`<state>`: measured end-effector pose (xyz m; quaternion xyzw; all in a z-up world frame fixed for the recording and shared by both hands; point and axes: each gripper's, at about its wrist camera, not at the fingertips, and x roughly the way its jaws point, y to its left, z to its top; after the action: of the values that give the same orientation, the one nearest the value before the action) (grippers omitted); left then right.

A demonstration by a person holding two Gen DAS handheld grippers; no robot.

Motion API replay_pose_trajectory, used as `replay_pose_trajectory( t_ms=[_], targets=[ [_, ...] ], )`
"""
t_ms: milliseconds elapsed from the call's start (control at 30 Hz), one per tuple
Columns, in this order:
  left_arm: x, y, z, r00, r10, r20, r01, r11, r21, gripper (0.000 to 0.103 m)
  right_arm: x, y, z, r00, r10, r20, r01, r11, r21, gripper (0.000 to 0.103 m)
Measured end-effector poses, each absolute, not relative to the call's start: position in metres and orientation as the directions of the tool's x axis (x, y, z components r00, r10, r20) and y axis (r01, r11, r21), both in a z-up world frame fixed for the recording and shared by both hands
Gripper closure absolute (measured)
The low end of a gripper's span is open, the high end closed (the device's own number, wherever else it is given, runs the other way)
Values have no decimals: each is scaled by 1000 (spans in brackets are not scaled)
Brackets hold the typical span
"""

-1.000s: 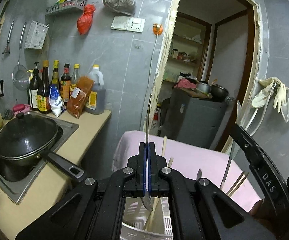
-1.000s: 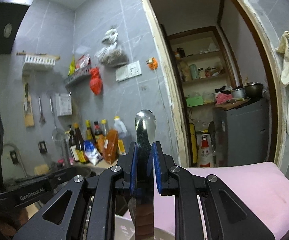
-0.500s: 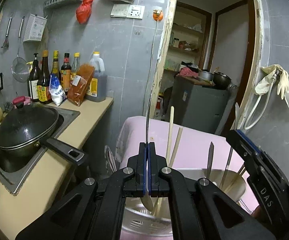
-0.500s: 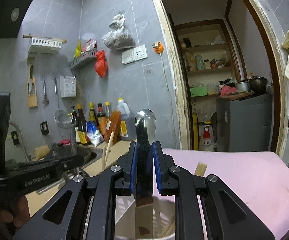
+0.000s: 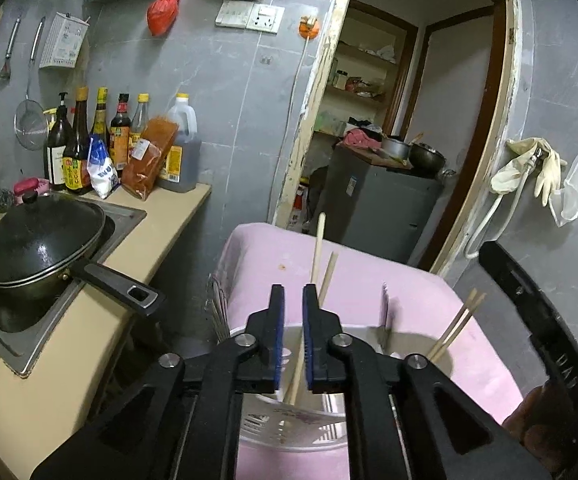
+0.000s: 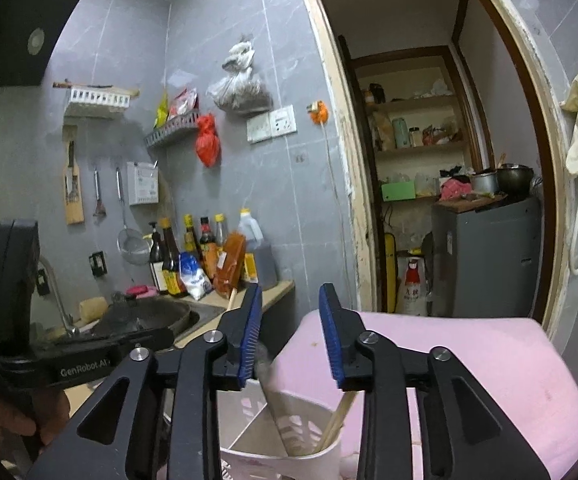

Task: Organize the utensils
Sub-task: 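Open the left tool over the white holder while the right tool releases the knife into it, then move the left tool toward the gold spoon while the right tool approaches the silver spoon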

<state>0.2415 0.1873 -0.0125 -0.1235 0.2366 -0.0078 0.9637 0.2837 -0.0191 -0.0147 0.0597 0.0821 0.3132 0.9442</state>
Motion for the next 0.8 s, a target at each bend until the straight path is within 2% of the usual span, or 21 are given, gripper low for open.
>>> replay_pose_trajectory(
  t_ms=[67, 100, 200, 267, 333, 433, 500, 533, 800],
  targets=[
    [236, 184, -4, 898, -73, -433, -39, 969, -243, 80, 281, -29, -5, 798, 593, -105, -572, 801, 176, 55],
    [234, 182, 0, 904, -73, -421, -36, 969, -244, 75, 279, -34, -1, 804, 587, -97, -566, 805, 180, 52],
    [228, 172, 16, 914, -72, -399, -23, 973, -230, 70, 275, -48, 10, 819, 566, -93, -544, 819, 182, 44],
    [224, 164, 26, 921, -61, -384, -21, 978, -207, 55, 273, -59, 18, 832, 547, -93, -526, 830, 185, 30],
    [218, 157, 37, 935, -51, -351, -20, 980, -197, 36, 270, -72, 26, 843, 530, -92, -508, 840, 193, 24],
    [212, 146, 48, 944, -55, -326, -10, 981, -195, 22, 267, -91, 35, 857, 505, -100, -480, 855, 197, 18],
    [209, 136, 53, 947, -51, -317, -7, 983, -181, 18, 265, -104, 40, 864, 493, -103, -468, 862, 197, 9],
    [208, 132, 55, 948, -49, -315, -6, 985, -173, 13, 263, -112, 43, 868, 485, -103, -461, 866, 196, 0],
    [203, 93, 52, 946, -31, -323, -12, 991, -130, 12, 250, -163, 47, 893, 430, -130, -408, 897, 168, 0]
  ],
)
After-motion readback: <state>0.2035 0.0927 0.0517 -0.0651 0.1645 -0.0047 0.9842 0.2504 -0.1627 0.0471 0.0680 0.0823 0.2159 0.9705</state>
